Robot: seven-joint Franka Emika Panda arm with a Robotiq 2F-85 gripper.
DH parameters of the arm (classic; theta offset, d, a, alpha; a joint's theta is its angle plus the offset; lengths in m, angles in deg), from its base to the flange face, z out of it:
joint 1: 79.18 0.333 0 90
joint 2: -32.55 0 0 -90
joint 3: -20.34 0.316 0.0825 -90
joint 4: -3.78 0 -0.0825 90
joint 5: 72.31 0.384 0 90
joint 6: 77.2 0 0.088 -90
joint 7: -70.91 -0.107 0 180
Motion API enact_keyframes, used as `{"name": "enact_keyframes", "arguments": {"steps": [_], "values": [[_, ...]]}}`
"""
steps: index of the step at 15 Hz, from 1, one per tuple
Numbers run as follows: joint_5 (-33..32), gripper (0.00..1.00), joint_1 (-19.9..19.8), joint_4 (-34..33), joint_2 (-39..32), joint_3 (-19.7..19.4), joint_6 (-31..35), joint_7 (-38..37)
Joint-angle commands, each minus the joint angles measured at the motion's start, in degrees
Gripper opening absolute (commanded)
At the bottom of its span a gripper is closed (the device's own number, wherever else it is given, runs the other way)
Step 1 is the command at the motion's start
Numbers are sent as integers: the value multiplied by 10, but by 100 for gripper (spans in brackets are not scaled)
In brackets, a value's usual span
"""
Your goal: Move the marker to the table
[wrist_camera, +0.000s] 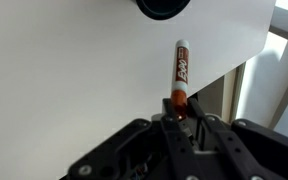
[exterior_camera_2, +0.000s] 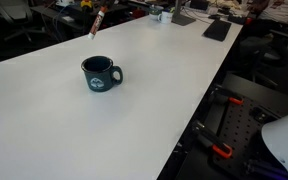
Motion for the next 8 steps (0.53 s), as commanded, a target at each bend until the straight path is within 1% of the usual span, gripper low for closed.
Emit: {"name": "enact_keyframes", "arguments": {"steps": [1,5,8], "values": [[28,5,1,23,25,3,24,19],[-8,5,2,29,2,-2,67,-12],[-26,5,0,29,-19,-8,82,-17]]}}
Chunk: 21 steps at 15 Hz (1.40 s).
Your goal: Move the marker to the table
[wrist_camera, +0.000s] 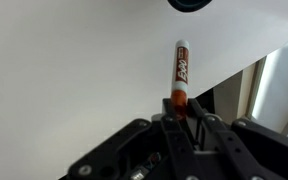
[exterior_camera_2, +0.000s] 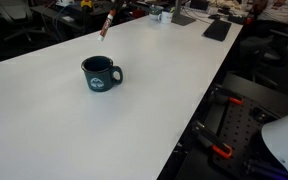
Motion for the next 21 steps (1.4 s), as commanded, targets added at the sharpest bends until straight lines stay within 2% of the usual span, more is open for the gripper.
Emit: {"name": "enact_keyframes", "arguments": {"steps": [1,6,13,21], "values": [[-23,5,1,5,-21,-7,24,-16],[-70,5,4,-8,-69,-30,13,-33],[-169,5,19,-43,-141,-76,-11,-102],[-184,5,17,-112,-209,-89,-69,-114]]}}
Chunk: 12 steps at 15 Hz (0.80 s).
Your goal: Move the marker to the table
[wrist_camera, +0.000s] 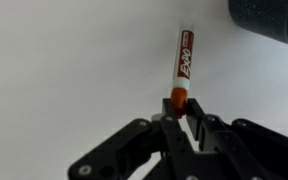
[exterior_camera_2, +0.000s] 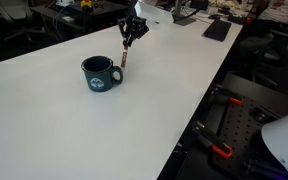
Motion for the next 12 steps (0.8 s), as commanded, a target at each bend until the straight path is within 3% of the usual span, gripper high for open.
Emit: {"name": "enact_keyframes", "arguments": {"steps": [1,6,7,8,10,11,12], "values": [[-11,5,6,-37,-29,-11,-35,-21],[-11,5,11,-45,-40,-18,-45,-24],[-7,34,9,-39,-33,-15,-45,-20],[-2,45,7,-33,-25,-11,-38,-15],[13,58,-1,-17,-1,2,-25,3],[2,42,1,-38,-37,-5,-26,0],[3,49,1,-37,-31,-4,-26,0]]}}
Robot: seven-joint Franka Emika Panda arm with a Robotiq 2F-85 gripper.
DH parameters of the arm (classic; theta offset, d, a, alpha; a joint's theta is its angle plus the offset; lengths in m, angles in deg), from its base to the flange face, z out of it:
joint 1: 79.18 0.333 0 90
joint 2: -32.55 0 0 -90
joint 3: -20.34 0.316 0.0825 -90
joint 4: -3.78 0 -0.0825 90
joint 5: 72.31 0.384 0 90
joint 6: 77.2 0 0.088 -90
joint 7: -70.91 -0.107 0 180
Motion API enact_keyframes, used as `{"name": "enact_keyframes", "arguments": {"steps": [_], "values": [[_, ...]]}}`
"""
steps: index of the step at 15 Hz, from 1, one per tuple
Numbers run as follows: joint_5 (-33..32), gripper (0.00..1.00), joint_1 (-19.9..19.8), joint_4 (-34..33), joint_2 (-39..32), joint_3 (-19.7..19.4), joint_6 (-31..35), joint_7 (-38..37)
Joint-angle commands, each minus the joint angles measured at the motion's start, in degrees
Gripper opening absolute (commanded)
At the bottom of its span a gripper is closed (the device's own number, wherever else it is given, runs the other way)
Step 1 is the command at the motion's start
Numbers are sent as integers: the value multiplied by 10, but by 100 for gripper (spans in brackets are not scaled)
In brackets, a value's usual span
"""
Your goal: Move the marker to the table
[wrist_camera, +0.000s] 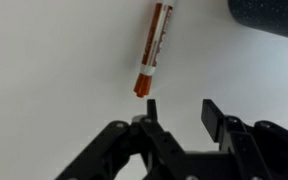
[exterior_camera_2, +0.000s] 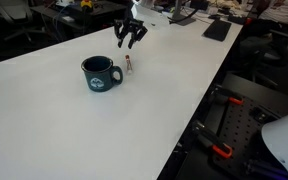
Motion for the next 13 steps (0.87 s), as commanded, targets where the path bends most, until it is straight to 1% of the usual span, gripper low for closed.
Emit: {"name": "enact_keyframes", "arguments": {"steps": [1,2,13], "values": [[0,56,0,1,5,1,0,0],[1,59,0,2,9,2,0,0],[1,59,0,4,11,2,0,0]]}}
